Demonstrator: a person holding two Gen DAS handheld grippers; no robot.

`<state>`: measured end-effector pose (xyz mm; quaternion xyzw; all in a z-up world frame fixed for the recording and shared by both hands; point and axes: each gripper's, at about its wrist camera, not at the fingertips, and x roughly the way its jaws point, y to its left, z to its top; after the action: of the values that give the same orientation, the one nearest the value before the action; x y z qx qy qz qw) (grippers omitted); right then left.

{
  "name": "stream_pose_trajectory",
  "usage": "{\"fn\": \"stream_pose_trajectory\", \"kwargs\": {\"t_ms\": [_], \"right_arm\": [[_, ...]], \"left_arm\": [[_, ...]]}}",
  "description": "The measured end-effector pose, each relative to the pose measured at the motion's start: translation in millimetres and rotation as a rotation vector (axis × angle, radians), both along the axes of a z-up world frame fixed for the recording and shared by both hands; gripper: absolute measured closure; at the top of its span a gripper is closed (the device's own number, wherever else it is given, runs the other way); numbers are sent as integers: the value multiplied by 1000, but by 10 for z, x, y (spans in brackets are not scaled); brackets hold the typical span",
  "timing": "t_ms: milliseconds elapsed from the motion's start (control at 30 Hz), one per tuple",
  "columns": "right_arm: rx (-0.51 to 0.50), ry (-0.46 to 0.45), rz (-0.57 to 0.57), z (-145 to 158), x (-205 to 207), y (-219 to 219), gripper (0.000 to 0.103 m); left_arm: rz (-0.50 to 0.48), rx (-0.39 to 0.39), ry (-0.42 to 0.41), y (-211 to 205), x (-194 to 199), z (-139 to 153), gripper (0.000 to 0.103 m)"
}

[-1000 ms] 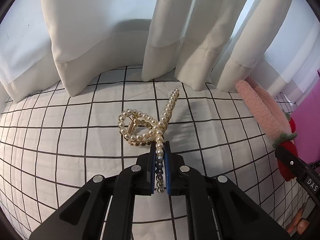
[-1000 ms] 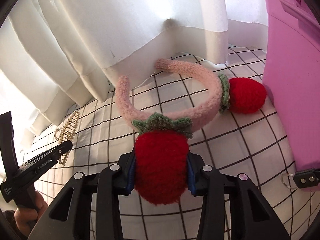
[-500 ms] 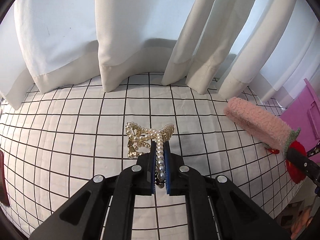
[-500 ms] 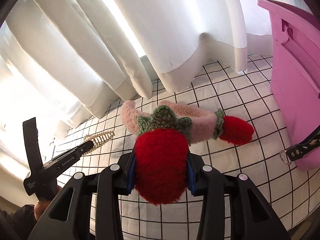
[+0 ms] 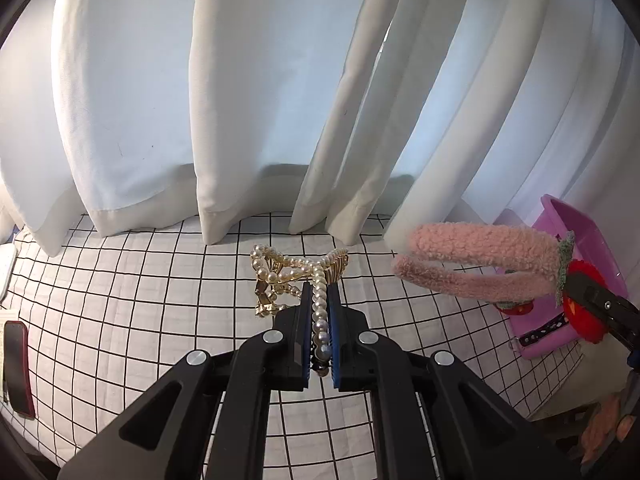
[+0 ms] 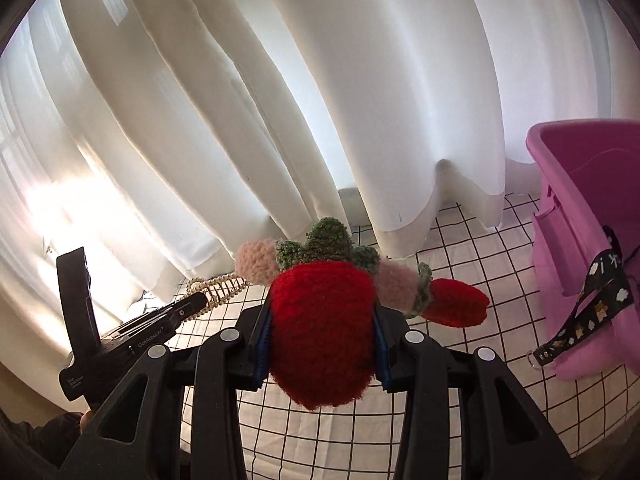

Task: Organize jewelry
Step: 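Carry the pearl clip and headband with both tools over the pink bin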

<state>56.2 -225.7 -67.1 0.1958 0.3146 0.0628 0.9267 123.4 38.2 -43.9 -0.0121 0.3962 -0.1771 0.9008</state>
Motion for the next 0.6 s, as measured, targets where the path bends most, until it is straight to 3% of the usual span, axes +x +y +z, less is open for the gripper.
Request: {"fn": "stream_pose_trajectory", "kwargs": {"t_ms": [267,400,600], "right_arm": [[-19,-140,-34,544,-368,-483,65],[-35,-186,-74,759,-582,-960,65],[-76,-205,-174,849,-867,-1847,65]], "left_arm": [[-62,-31,-98,-515,-261,465,95],[-106,-47,-135,-978,-397,660,95],[-193,-66,-155,-1852,-579,839,95]]}}
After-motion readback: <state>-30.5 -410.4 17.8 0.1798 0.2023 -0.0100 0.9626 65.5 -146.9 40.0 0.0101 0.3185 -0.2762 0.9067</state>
